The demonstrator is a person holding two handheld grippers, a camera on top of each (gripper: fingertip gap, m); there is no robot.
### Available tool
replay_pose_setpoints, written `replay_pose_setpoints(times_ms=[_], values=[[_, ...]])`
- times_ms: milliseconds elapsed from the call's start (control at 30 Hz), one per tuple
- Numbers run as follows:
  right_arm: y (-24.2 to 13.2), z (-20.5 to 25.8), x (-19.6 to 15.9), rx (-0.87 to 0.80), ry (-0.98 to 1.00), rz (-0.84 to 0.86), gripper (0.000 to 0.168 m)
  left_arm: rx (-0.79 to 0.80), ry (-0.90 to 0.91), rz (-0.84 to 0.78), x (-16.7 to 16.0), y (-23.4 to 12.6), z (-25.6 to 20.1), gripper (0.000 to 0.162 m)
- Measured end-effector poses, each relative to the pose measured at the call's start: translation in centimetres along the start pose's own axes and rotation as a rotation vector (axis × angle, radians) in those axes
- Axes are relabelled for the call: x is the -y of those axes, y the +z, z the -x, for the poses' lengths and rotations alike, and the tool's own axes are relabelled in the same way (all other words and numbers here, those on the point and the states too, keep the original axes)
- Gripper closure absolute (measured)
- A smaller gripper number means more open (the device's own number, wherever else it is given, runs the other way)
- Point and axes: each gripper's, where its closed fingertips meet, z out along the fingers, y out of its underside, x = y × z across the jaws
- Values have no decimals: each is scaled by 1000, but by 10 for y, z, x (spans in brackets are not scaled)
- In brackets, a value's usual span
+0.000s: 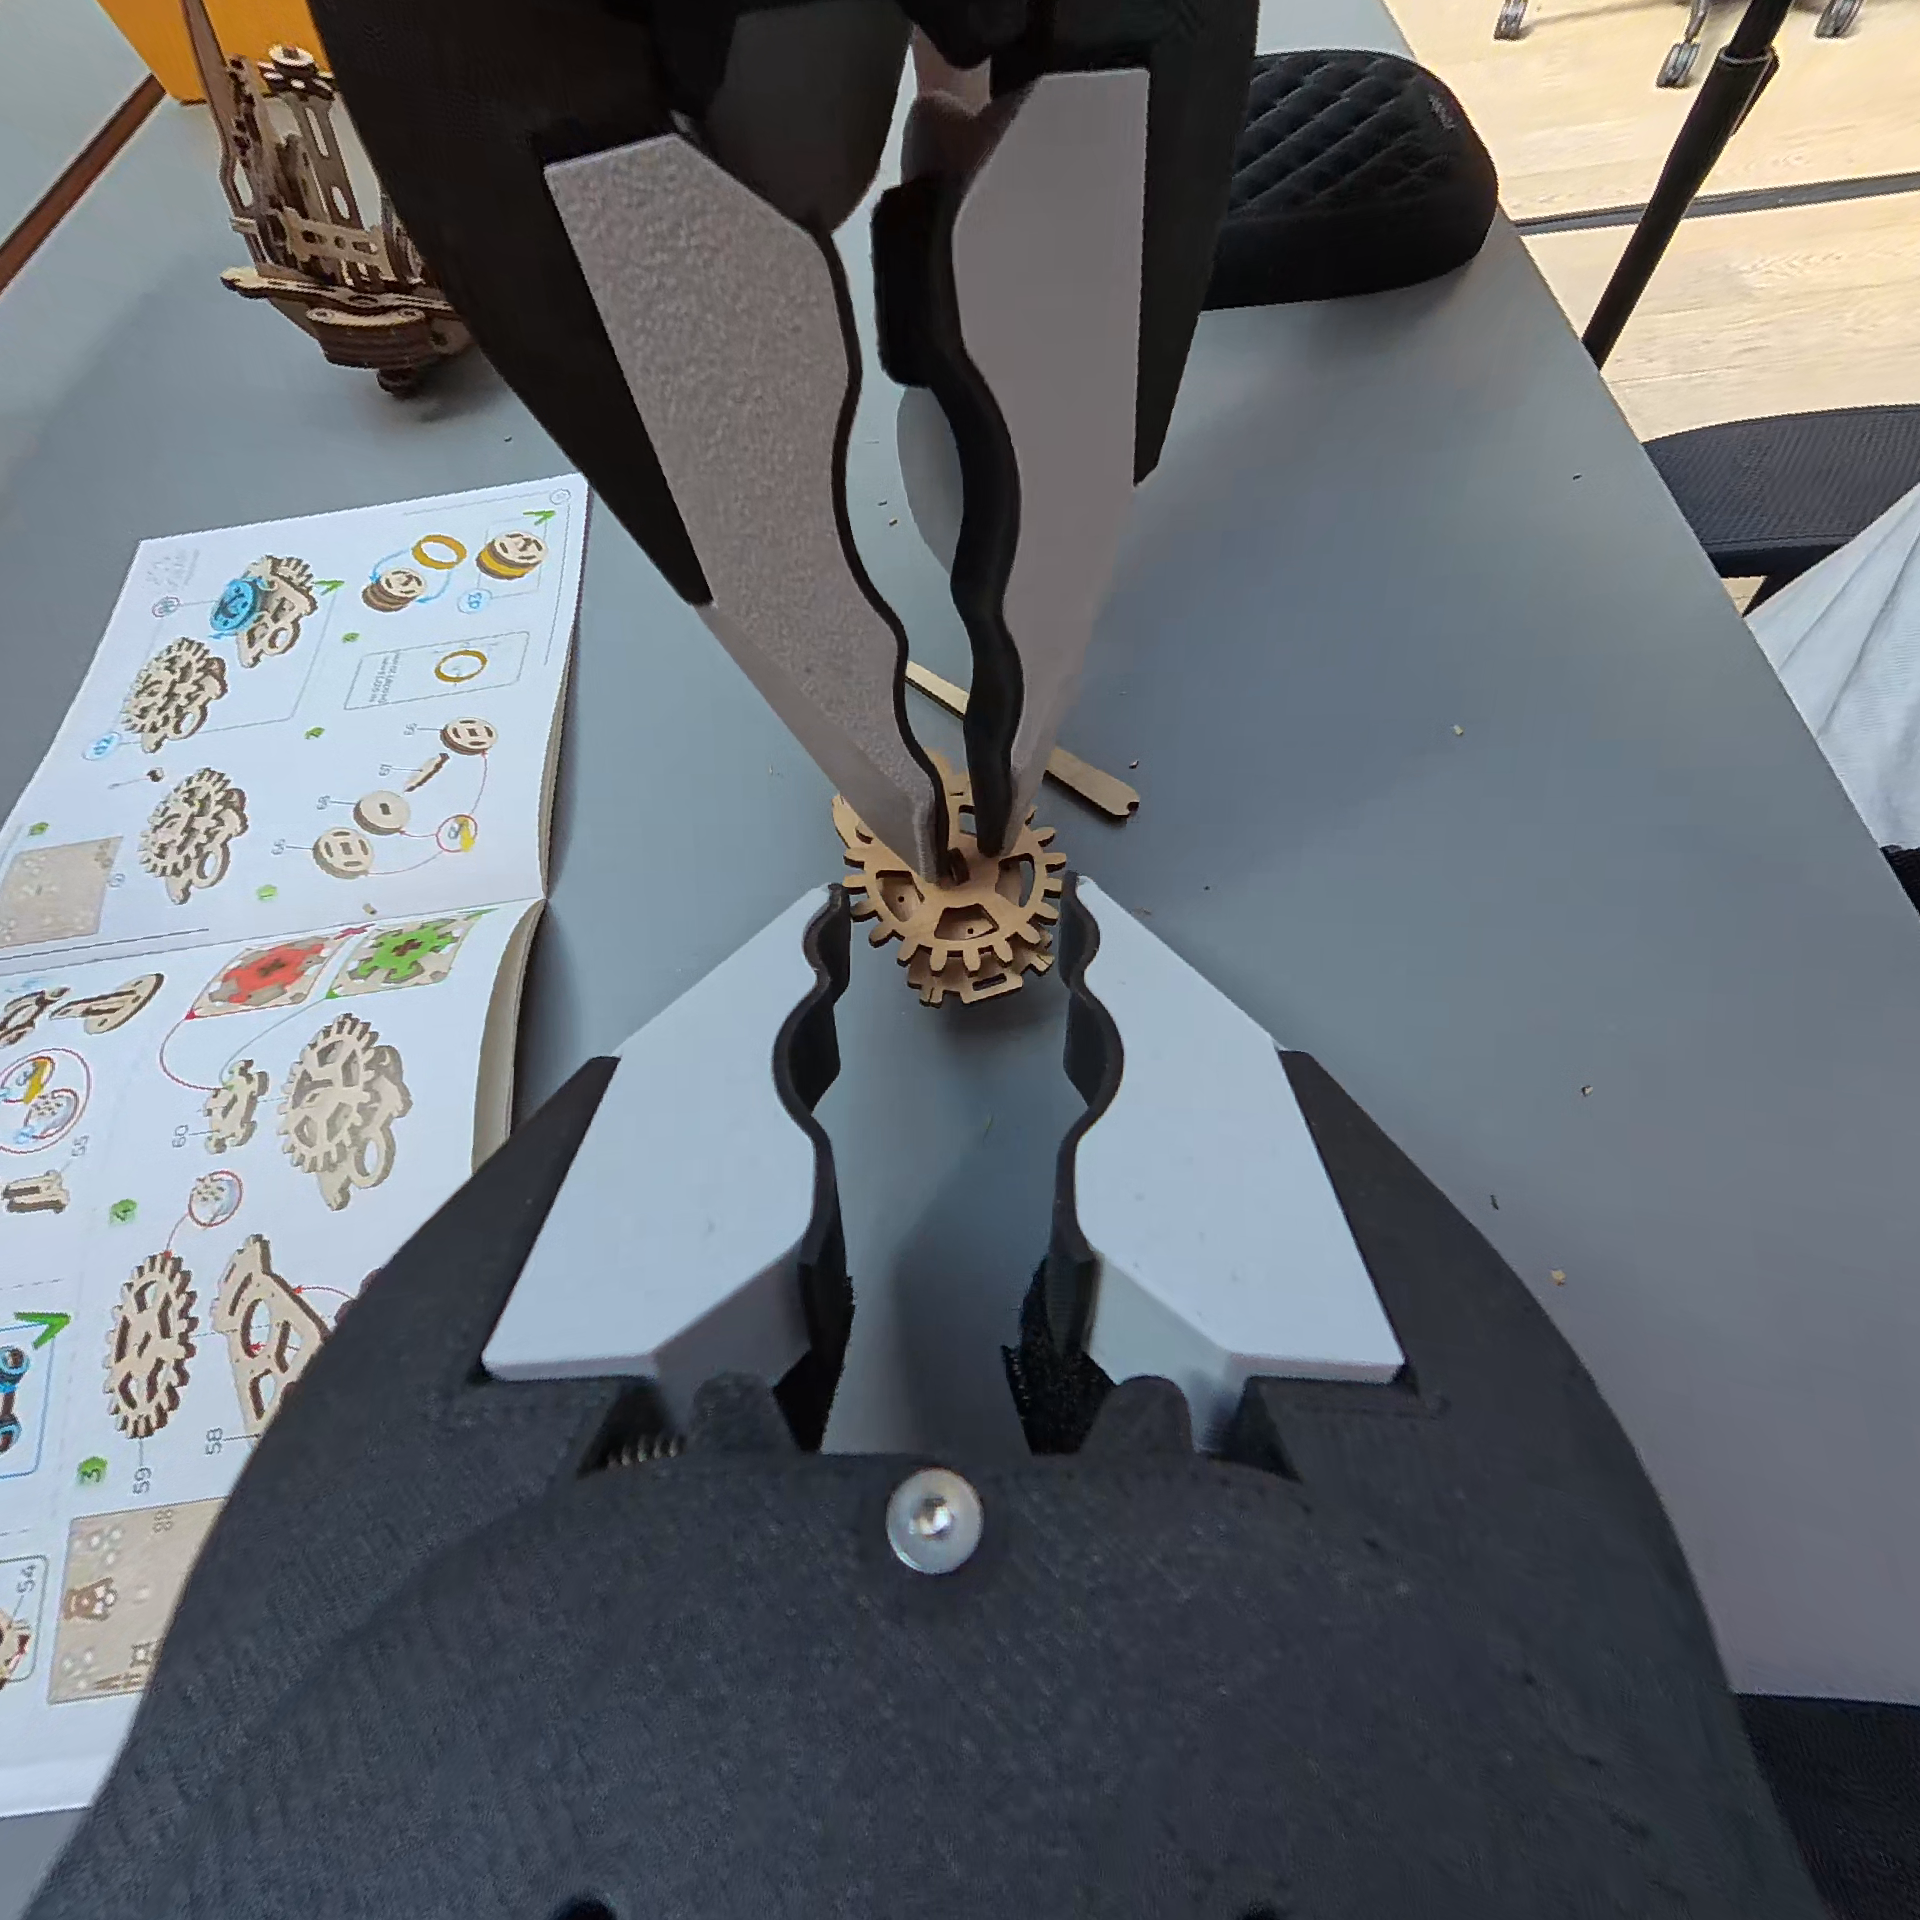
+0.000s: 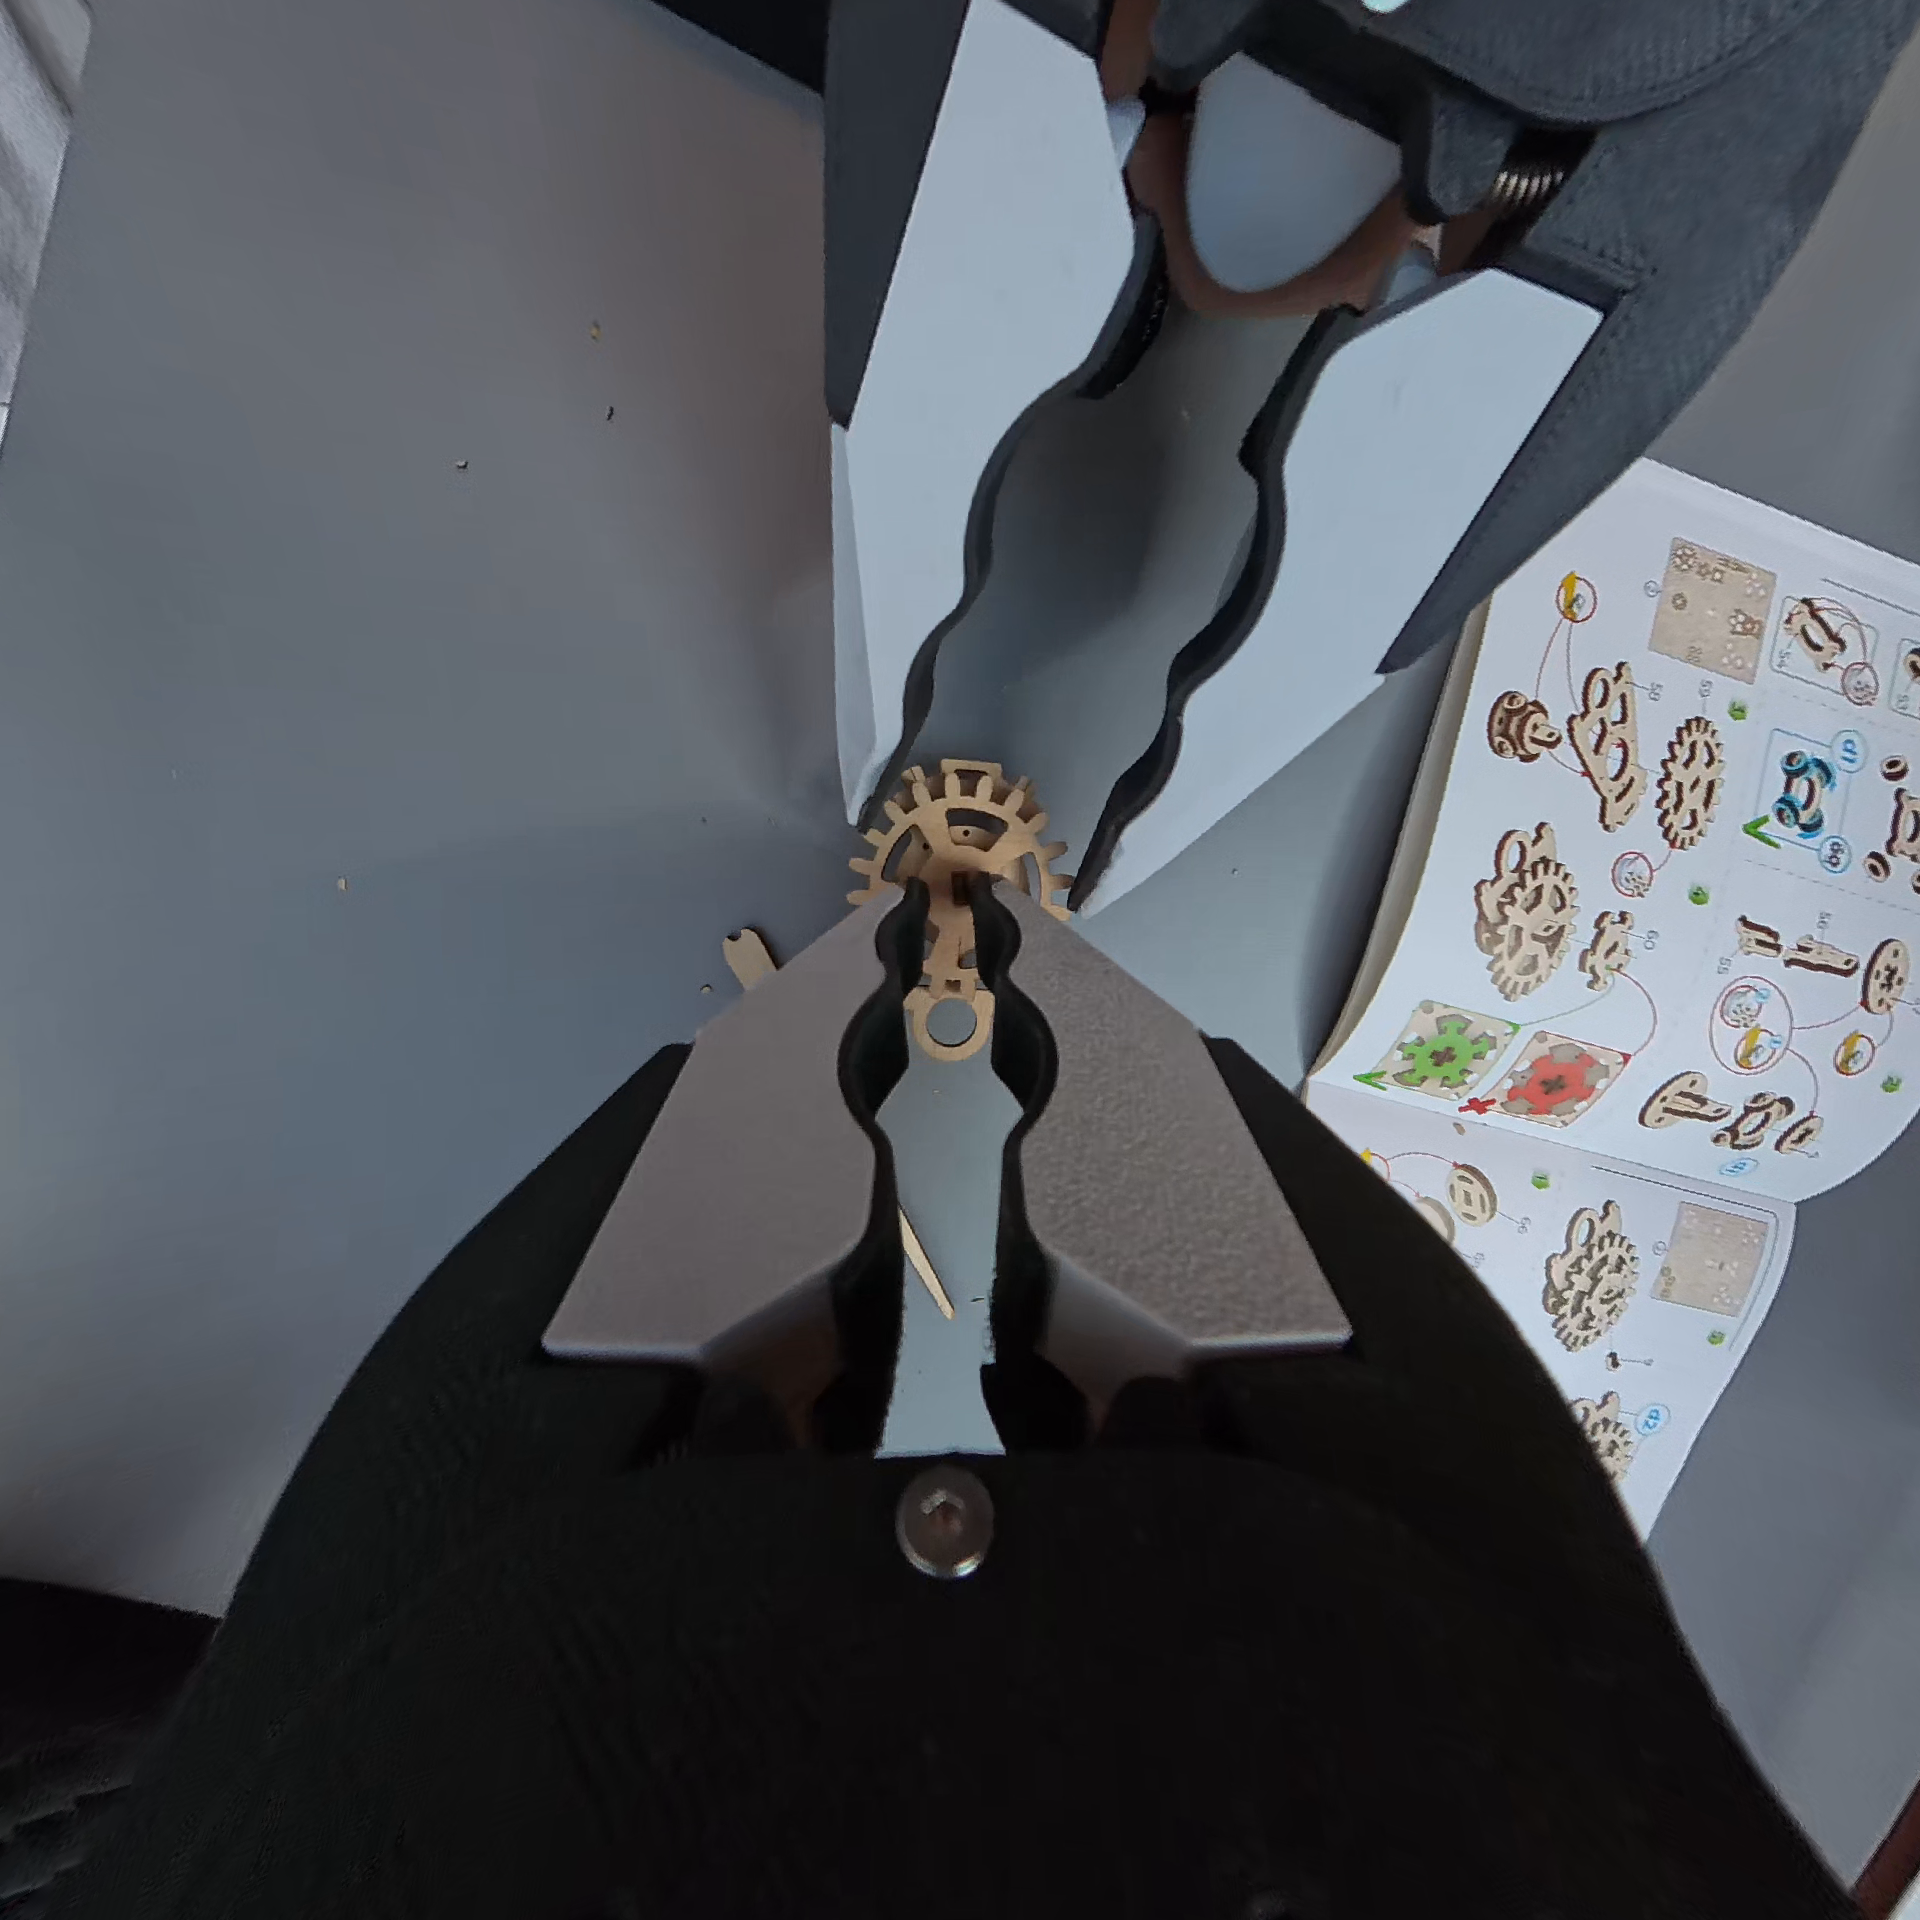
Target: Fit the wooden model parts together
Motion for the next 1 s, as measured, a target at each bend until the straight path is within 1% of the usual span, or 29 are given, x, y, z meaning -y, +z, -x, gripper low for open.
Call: replay_pose_setpoints(times_ms=[100,333,600,800,833,900,1000], values=[[-1,-3,-3,-14,-26,60,161,2,3,4,0,0,0,124],[-1,-4,-3,-14,-62,107,162,7,0,3,0,0,1,124],[0,-4,-2,-43,-110,114,166,10,-6,4,0,1,2,124],[1,-1,-1,-8,-105,94,165,10,0,5,-1,1,2,125],[1,0,0,0,-100,85,162,11,0,4,-1,1,2,125],[3,0,3,-3,-95,81,164,14,-2,2,0,1,3,125],[1,-2,-1,-18,-111,133,166,13,-2,-1,0,1,3,125]])
